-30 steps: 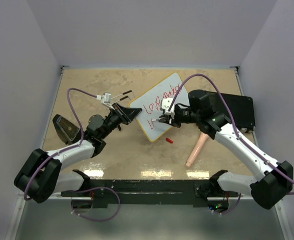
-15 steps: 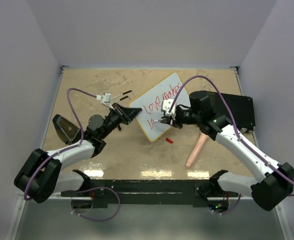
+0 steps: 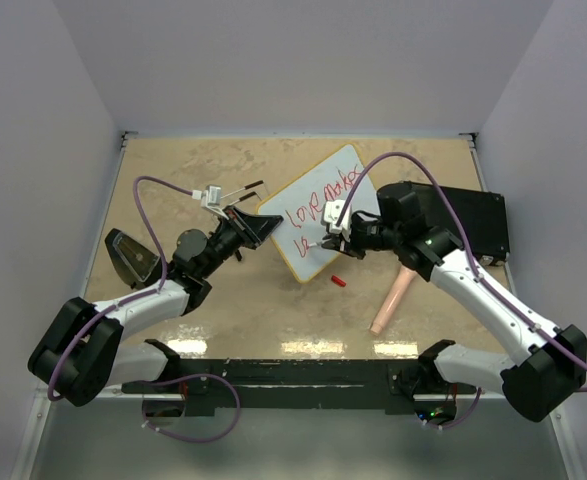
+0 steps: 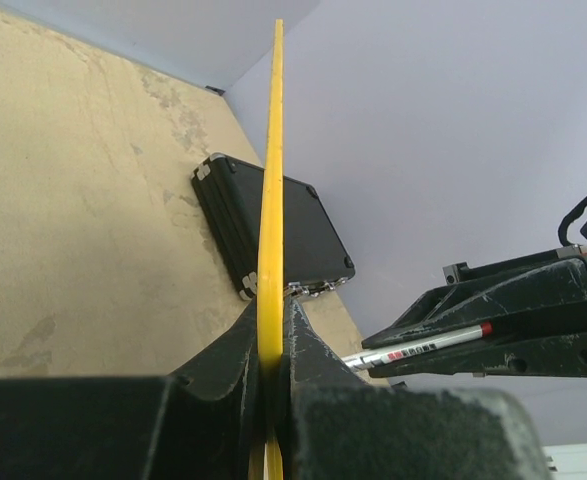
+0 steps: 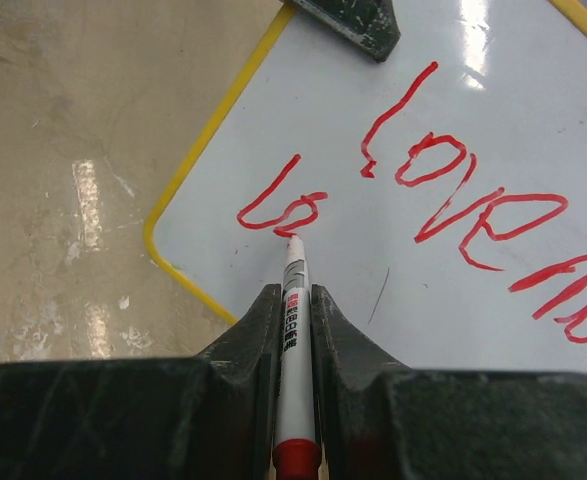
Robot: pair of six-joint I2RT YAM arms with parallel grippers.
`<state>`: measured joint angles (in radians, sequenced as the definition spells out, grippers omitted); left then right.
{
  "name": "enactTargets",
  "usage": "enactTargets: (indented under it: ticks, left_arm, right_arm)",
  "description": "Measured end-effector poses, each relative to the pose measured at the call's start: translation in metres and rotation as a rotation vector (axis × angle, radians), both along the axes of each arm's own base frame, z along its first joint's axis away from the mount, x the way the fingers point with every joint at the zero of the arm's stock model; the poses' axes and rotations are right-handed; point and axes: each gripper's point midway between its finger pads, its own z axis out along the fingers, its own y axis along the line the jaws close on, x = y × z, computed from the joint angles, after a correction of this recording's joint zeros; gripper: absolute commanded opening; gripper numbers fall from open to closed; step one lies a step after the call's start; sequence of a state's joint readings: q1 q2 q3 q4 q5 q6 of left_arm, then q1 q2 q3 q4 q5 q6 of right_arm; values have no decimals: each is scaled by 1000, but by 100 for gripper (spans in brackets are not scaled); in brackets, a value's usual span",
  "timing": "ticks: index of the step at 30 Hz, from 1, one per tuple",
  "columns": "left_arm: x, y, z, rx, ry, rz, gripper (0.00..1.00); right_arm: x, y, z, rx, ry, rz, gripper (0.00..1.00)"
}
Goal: Write a sentence on the whiteboard
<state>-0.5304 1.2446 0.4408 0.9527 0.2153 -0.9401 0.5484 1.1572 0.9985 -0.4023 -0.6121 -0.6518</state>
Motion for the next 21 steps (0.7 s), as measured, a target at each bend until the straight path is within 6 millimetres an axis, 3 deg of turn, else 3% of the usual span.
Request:
enactTargets:
  ticks: [8, 21]
  left_arm:
    - [-2, 1, 4, -7, -9, -3, 0]
    - [-8, 2, 5, -12, -14, -13, 0]
  right_arm:
    - [8, -10, 10, 36, -1, -45, 0]
    - [3, -18, 27, 106, -3, -18, 0]
